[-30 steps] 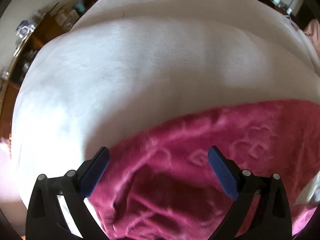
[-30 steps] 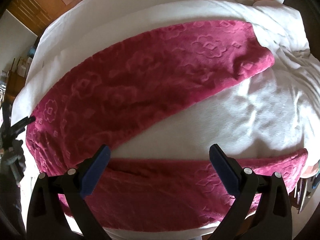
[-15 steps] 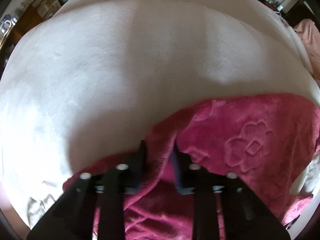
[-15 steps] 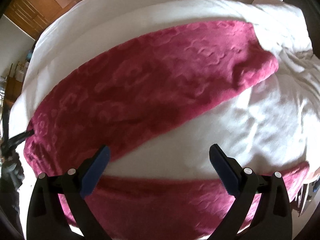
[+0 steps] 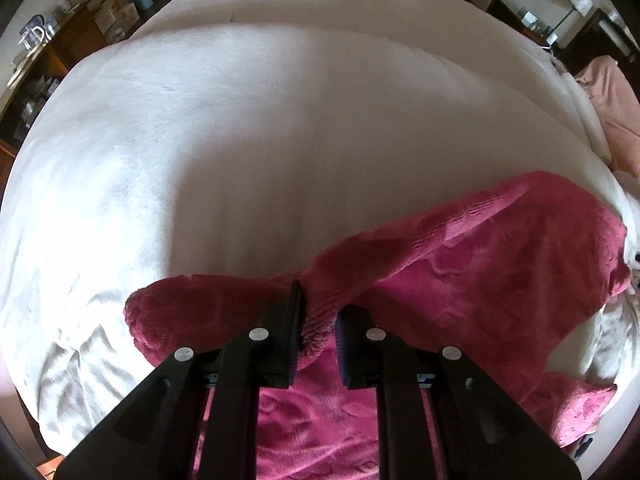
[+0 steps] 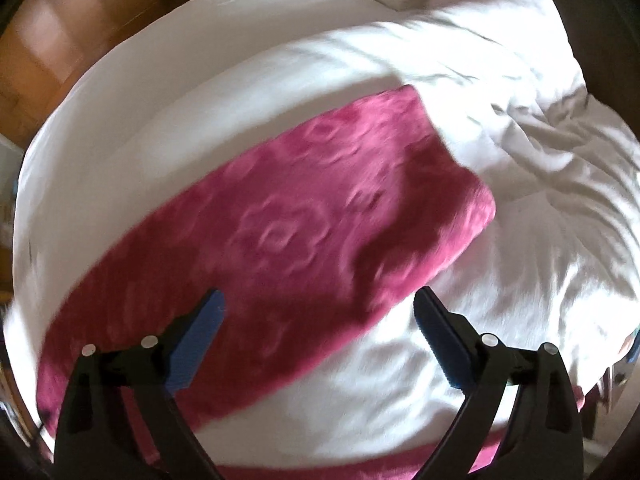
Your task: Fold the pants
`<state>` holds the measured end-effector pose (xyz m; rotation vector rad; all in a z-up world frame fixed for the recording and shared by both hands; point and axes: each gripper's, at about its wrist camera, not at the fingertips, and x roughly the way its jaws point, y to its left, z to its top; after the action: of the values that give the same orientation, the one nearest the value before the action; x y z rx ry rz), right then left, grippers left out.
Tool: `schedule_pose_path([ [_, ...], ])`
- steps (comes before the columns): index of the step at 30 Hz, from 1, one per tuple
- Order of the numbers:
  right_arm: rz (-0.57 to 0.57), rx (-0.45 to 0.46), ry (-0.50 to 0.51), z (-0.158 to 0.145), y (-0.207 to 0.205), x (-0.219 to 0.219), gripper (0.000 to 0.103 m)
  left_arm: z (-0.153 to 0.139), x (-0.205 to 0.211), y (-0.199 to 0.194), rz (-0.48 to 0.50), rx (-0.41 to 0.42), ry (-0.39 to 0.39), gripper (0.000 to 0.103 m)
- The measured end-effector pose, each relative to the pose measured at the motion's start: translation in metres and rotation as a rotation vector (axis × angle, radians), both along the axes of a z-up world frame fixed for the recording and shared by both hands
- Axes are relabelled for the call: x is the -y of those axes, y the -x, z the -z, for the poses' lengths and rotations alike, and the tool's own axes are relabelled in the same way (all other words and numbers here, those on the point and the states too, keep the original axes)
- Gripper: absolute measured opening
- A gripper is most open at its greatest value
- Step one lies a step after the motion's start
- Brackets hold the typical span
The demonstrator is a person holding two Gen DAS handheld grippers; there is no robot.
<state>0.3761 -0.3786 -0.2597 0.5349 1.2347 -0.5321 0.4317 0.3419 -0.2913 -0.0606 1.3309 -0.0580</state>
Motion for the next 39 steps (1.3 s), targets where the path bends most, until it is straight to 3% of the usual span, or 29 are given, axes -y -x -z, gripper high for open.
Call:
schedule_pose_path([
  [4,0.054,-0.003,-0.031,0.004,-0.029,0.036,0.096,0.000,0.012,0.007,-0.007,-0.002,0.005,0.014],
  [11,0.151,-0.029,-0.092,0.024,-0.091,0.091,0.084,-0.014,0.021,0.021,-0.015,-0.014,-0.003,0.014],
  [17,0.268,-0.087,-0.174,0.057,-0.112,0.126,0.073,-0.019,0.026,0.033,-0.026,-0.011,-0.008,0.014],
  [22,0.265,-0.125,-0.172,0.068,-0.118,0.134,0.065,-0.019,0.029,0.036,-0.045,-0.017,-0.011,0.014],
  [24,0.255,-0.132,-0.163,0.067,-0.117,0.135,0.058,-0.020,0.032,0.034,-0.047,-0.018,-0.012,0.014],
  [27,0.220,-0.134,-0.144,0.057,-0.113,0.134,0.031,-0.022,0.034,0.034,-0.046,-0.015,-0.017,0.014],
  [28,0.206,-0.139,-0.135,0.053,-0.112,0.133,0.018,-0.023,0.034,0.033,-0.048,-0.012,-0.020,0.014],
  [30,0.177,-0.136,-0.130,0.044,-0.105,0.132,0.007,-0.024,0.034,0.034,-0.053,-0.003,-0.022,0.014],
  [39,0.195,-0.029,-0.126,-0.017,-0.029,0.131,0.006,-0.047,0.030,0.052,-0.051,0.057,-0.018,0.014],
])
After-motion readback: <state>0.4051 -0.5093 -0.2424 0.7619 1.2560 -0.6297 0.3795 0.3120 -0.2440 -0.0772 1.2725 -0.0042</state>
